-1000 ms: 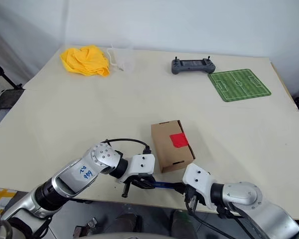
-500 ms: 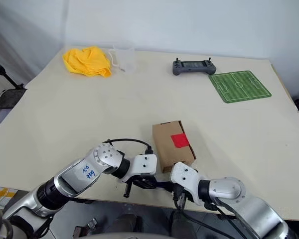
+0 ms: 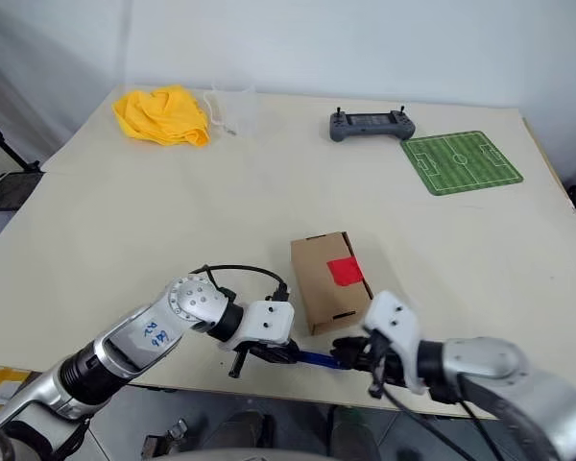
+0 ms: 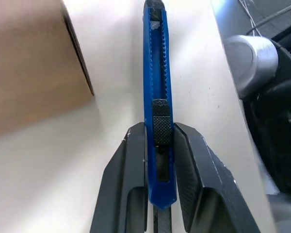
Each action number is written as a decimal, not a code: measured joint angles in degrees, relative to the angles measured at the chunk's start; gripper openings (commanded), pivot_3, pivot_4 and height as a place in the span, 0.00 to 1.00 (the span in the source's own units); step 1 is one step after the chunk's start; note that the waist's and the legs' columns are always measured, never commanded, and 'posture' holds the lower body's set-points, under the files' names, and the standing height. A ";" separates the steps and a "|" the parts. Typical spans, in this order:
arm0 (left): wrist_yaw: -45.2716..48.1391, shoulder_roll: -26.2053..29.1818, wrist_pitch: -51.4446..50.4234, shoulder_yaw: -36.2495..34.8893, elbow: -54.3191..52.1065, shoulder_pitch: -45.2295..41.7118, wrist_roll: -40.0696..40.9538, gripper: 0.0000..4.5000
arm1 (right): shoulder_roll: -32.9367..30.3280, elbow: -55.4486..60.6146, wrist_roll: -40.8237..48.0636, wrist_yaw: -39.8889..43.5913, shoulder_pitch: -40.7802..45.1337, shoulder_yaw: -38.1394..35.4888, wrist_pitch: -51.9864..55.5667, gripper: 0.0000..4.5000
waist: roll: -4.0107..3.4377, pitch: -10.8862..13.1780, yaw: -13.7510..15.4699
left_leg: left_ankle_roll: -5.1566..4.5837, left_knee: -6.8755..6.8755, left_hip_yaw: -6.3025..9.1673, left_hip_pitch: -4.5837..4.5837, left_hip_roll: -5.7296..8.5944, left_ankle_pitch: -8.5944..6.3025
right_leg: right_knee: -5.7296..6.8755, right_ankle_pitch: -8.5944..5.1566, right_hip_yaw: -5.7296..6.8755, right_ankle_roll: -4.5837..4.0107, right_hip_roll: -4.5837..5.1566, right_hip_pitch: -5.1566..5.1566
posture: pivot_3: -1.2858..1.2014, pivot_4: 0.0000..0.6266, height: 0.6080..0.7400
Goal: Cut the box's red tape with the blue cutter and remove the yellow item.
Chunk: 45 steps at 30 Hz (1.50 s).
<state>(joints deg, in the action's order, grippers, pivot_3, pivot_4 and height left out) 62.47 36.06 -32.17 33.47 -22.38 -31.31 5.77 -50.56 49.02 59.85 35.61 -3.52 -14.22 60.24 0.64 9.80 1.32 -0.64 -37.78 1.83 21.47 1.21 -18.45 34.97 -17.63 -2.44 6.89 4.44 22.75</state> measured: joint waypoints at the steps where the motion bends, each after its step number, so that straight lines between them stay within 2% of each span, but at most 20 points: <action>1: 0.57 -0.60 3.59 -1.55 0.75 0.06 0.80 0.10 | -4.58 -0.60 10.73 -4.85 -0.34 -3.30 0.27 0.45 | -0.23 0.15 0.02 | -0.02 -0.02 -0.01 0.05 0.01 0.01 | -0.01 0.00 0.00 0.00 0.05 0.00 | 0.52 0.24 1.00; 5: 1.54 -2.82 10.44 -4.57 1.05 -2.15 1.85 0.10 | -23.43 -5.37 42.65 -23.35 -6.00 -9.60 -3.49 0.77 | -0.30 0.24 0.23 | -0.08 0.03 0.06 0.08 -0.01 0.05 | -0.16 -0.01 0.19 -0.02 0.09 -0.06 | 0.52 0.24 1.00; 8: 1.38 -5.10 9.77 -5.60 0.74 -4.63 2.72 0.10 | -28.01 -6.35 50.56 -27.51 -10.81 -9.87 -8.45 0.99 | -0.18 0.29 0.17 | -0.14 -0.06 0.09 0.20 0.01 0.04 | -0.27 0.03 0.25 0.06 0.02 -0.09 | 0.52 0.24 1.00; 9: 1.46 -5.50 9.56 -5.55 0.75 -5.27 2.73 0.10 | -28.36 -6.36 51.22 -27.77 -11.83 -9.85 -10.17 1.00 | -0.18 0.29 0.16 | -0.17 -0.12 0.08 0.23 0.02 0.02 | -0.27 0.04 0.25 0.09 0.01 -0.09 | 0.52 0.24 1.00; 14: 2.69 -6.95 8.87 -4.53 1.31 -10.73 2.05 0.10 | -30.75 -6.64 52.08 -28.13 -13.57 -6.28 -17.81 1.00 | -0.15 0.32 0.12 | -0.27 -0.40 0.08 0.43 0.08 0.06 | -0.32 0.16 0.26 0.31 -0.03 -0.05 | 0.52 0.24 1.00; 20: 3.40 -8.04 8.39 -3.15 3.03 -11.23 1.72 0.10 | -32.38 -10.22 52.09 -26.16 -9.90 -3.24 -17.64 1.00 | -0.12 0.33 0.12 | -0.29 -0.40 0.13 0.44 0.08 0.10 | -0.32 0.18 0.25 0.32 -0.01 -0.04 | 0.52 0.24 1.00; 29: 3.29 -8.65 8.46 -3.10 3.25 -11.65 0.65 0.10 | -29.46 -11.81 52.10 -28.53 -1.77 3.93 -16.91 1.00 | -0.12 0.33 0.16 | -0.20 -0.41 0.22 0.65 0.09 0.15 | -0.34 0.18 0.34 0.32 0.00 0.15 | 0.52 0.24 1.00; 40: 3.09 -9.10 8.42 -3.10 4.52 -12.82 0.13 0.10 | -26.48 -12.32 52.10 -31.17 -1.21 7.43 -16.07 1.00 | -0.12 0.33 0.22 | -0.10 -0.42 0.30 0.70 0.10 0.21 | -0.31 0.18 0.40 0.32 0.01 0.16 | 0.52 0.24 1.00; 43: 3.10 -9.12 8.40 -3.10 4.77 -12.90 -0.07 0.10 | -24.95 -12.99 52.10 -32.16 0.25 7.82 -15.50 0.87 | -0.13 0.33 0.21 | -0.09 -0.43 0.30 0.70 0.10 0.23 | -0.29 0.18 0.40 0.32 0.00 0.16 | 0.52 0.24 1.00; 45: 3.10 -9.16 8.32 -3.10 4.77 -13.02 -0.20 0.10 | -24.16 -13.50 52.10 -32.91 0.85 8.06 -15.12 0.72 | -0.12 0.33 0.21 | -0.08 -0.43 0.31 0.70 0.10 0.24 | -0.29 0.18 0.40 0.32 0.00 0.16 | 0.52 0.24 1.00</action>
<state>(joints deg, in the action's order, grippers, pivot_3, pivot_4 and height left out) 65.57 26.90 -23.85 30.36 -17.61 -44.33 5.57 -74.72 35.52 111.95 2.70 -2.67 -6.16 45.12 0.51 10.13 1.52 -0.72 -38.20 2.14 22.17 1.30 -18.21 34.68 -17.45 -2.04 7.21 4.44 22.91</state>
